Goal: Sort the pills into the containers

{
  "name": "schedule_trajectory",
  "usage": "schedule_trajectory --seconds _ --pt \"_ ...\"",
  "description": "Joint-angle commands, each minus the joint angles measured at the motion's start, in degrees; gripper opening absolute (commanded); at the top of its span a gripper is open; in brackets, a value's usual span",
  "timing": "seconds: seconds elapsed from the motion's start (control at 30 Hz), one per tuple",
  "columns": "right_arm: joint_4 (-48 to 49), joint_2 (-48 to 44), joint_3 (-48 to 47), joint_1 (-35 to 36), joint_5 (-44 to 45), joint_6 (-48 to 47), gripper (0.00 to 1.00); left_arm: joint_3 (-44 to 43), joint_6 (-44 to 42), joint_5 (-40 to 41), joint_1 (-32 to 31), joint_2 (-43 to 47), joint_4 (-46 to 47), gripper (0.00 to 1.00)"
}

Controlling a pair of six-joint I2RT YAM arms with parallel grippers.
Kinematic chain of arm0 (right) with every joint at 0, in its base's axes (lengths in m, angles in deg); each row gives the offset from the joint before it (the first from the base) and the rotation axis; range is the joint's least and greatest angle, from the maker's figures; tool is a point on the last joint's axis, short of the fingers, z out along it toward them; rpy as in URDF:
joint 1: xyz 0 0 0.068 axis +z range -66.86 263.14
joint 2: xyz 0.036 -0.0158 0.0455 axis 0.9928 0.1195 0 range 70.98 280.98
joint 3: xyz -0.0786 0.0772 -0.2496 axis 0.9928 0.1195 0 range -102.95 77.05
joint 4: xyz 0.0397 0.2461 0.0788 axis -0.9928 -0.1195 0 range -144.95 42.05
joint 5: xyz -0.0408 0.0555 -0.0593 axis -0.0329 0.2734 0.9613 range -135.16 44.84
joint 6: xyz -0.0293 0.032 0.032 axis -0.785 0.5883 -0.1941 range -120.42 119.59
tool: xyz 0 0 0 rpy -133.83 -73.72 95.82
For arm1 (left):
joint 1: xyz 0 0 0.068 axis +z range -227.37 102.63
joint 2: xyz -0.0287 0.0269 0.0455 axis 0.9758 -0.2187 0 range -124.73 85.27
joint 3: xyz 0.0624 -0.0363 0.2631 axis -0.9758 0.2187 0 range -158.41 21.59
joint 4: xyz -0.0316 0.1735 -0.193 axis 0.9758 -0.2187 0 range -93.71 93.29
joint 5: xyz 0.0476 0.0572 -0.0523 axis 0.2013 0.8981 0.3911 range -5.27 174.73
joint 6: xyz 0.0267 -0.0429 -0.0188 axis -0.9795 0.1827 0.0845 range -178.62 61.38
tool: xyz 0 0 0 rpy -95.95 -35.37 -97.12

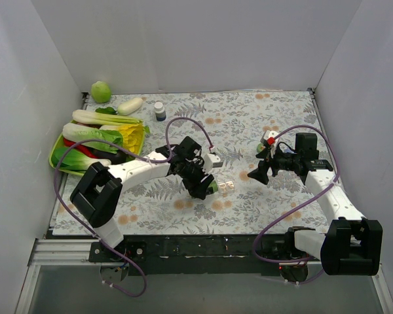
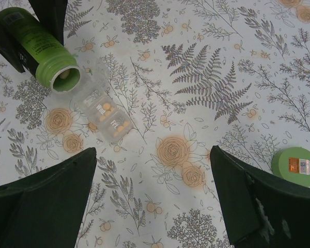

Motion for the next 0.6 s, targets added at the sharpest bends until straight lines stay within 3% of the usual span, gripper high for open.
schedule_trajectory --seconds 0.0,0.57 --pt "-0.55 -0.15 -1.35 -0.18 -0.74 -0.54 0.98 -3.11 -0.41 1.17 -0.88 -0.32 -1.96 0.0" --pt "-0.55 -0.15 -1.44 -0.26 -0.92 -0.54 0.98 -6.36 -0.76 2.93 -2.02 -2.87 -5.21 0.0"
